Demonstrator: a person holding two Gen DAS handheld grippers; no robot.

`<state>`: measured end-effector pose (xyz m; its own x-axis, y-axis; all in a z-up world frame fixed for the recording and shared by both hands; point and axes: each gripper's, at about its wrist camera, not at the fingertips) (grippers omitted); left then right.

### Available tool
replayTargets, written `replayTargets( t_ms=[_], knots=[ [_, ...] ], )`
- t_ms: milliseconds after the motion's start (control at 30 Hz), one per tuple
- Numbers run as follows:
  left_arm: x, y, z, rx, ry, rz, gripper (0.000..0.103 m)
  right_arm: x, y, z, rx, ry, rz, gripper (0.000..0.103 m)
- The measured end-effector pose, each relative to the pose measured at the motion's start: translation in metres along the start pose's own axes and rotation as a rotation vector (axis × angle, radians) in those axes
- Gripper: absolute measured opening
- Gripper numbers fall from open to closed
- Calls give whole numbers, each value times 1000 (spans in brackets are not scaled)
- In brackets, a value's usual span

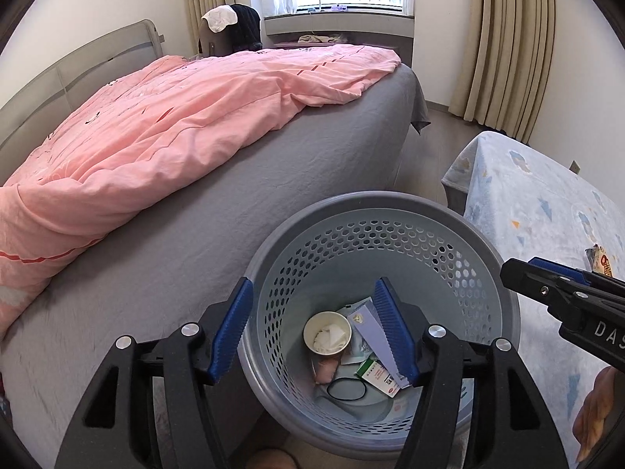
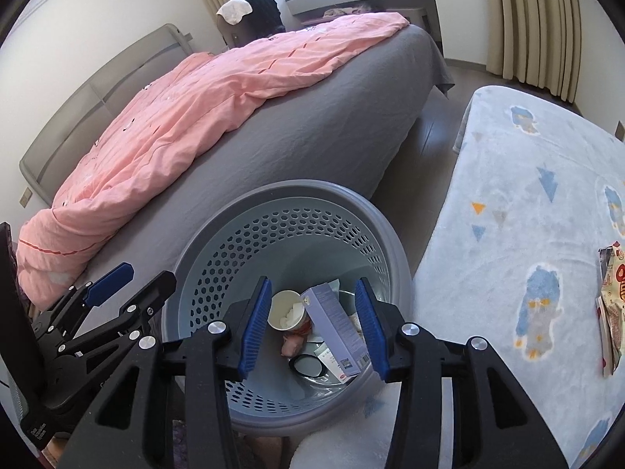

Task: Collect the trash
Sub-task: 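Carry the tissue in the left gripper and strap in the right gripper into the basket, releasing both, then move the right gripper to the snack wrapper and close on it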

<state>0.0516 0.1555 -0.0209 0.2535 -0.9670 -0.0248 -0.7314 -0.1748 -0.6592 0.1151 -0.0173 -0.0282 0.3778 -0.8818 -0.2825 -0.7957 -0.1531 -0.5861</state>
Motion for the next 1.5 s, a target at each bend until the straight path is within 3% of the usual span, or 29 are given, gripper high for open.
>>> replayTargets(
  t_ms=[600, 1200, 1500],
  knots=[
    [25, 3, -10, 29, 8, 42, 69, 43, 13, -36, 45, 64, 42, 51],
    [118, 25, -22, -1, 138, 140, 70, 166, 40, -94, 116, 288, 199, 53],
    [159, 30, -22, -25, 186, 175, 70, 213, 46, -78, 50, 358, 241, 53]
  ],
)
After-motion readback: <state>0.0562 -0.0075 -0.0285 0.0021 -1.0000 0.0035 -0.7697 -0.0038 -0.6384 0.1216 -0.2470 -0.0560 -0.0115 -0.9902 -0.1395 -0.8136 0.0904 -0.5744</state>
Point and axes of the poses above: each gripper's, at about its wrist camera, not at the fingertips, and z roughly the way its jaws point, x to its right, y to its underside, and after that the axes turned 3 degrees about -z, right-handed
